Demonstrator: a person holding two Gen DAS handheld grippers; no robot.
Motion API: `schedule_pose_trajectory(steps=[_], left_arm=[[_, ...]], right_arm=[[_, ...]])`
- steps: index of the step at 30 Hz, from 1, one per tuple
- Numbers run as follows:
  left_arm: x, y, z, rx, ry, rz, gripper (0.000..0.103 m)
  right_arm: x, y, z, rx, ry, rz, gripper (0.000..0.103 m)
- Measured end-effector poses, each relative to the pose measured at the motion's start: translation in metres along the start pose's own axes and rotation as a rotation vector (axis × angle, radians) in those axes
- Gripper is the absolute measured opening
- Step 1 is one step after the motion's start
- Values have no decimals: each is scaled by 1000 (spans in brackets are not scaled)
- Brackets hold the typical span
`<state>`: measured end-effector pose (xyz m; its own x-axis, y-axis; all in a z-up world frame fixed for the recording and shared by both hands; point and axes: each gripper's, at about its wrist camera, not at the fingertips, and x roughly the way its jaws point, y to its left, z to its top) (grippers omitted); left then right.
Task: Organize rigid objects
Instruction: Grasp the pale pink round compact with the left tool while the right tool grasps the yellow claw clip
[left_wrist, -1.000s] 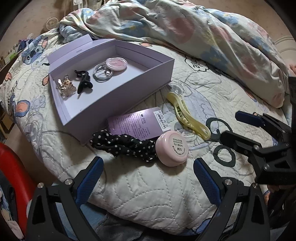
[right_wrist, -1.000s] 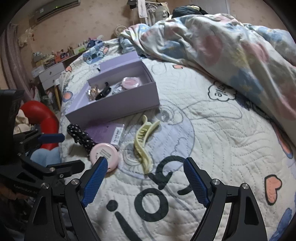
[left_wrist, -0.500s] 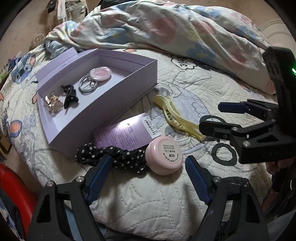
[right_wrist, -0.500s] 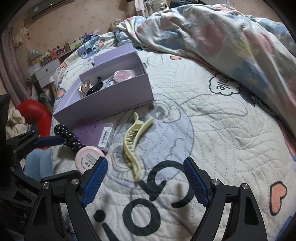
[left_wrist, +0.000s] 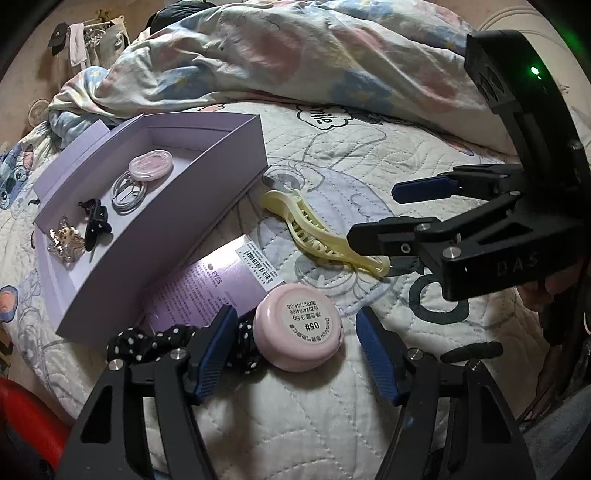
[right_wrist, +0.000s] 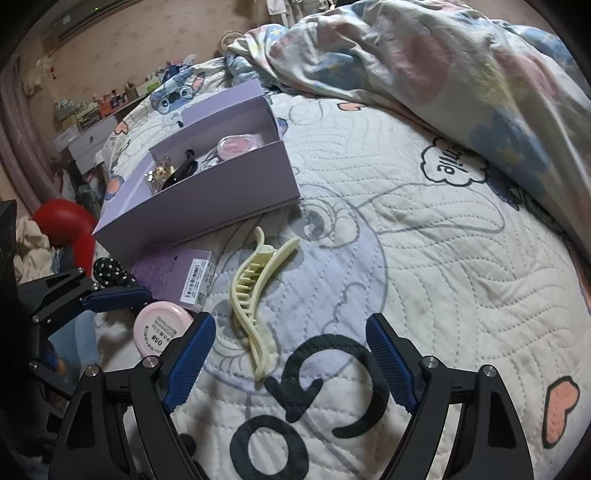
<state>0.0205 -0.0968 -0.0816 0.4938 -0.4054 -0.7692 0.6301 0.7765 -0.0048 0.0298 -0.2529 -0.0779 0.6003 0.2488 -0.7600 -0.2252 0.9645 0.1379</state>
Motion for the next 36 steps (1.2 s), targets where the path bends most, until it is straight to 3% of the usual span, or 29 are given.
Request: schedule_pose_trajectory(steps=[4, 8, 18, 23, 29, 36], left_arm=[[4, -3, -3, 29, 4, 1, 66], [5, -3, -5, 33, -1, 13, 52], [2, 4, -5, -21, 0, -6, 52], [-1, 6, -4, -51, -8, -6, 52], [-5, 13, -4, -115, -20, -15, 52], [-11, 17, -4, -158, -31, -15, 52]], right_arm=[[5, -1, 4, -2, 10, 3, 81], [9, 2, 6, -15, 16, 14, 78], [22, 12, 16, -48, 34, 50, 66], [33, 15, 19, -61, 59, 68, 54], [39, 19, 20, -80, 81, 62, 25], [31, 24, 15, -106, 80, 40, 21]])
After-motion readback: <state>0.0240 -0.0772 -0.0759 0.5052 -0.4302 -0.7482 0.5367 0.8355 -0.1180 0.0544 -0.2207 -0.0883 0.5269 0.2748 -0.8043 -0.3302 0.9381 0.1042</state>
